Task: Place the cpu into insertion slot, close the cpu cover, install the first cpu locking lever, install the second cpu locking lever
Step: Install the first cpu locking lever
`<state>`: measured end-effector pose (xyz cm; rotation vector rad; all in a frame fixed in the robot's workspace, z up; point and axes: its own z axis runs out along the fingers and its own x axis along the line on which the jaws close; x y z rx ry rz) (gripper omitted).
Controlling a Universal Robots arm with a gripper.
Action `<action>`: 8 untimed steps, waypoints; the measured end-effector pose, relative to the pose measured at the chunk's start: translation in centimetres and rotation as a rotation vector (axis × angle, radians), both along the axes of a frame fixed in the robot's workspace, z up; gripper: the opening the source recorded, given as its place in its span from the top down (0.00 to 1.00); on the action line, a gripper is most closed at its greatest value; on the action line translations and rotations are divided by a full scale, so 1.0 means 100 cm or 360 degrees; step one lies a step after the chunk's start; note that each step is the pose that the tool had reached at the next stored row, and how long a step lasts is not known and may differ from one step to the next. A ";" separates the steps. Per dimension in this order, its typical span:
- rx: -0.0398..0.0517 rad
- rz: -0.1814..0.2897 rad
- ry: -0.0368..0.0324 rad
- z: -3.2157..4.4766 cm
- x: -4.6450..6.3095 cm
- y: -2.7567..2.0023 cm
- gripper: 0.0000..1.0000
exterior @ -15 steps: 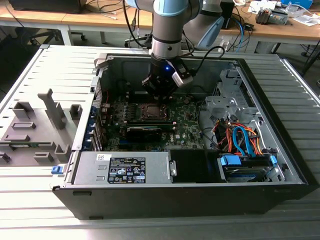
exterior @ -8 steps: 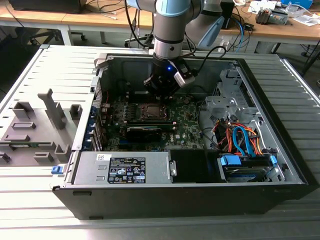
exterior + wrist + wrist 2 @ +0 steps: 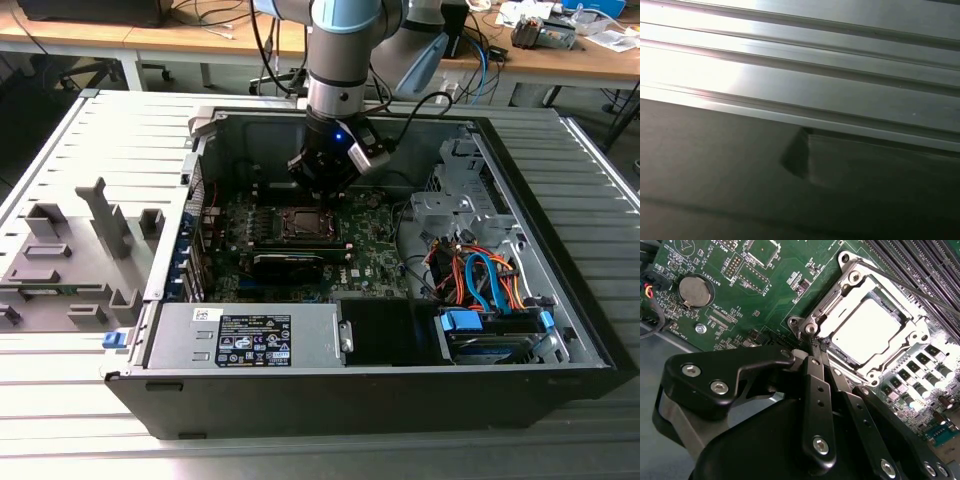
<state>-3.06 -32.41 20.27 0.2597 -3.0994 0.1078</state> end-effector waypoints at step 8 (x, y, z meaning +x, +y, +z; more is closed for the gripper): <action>0.0003 0.0000 -0.0004 0.0120 0.000 0.0007 0.89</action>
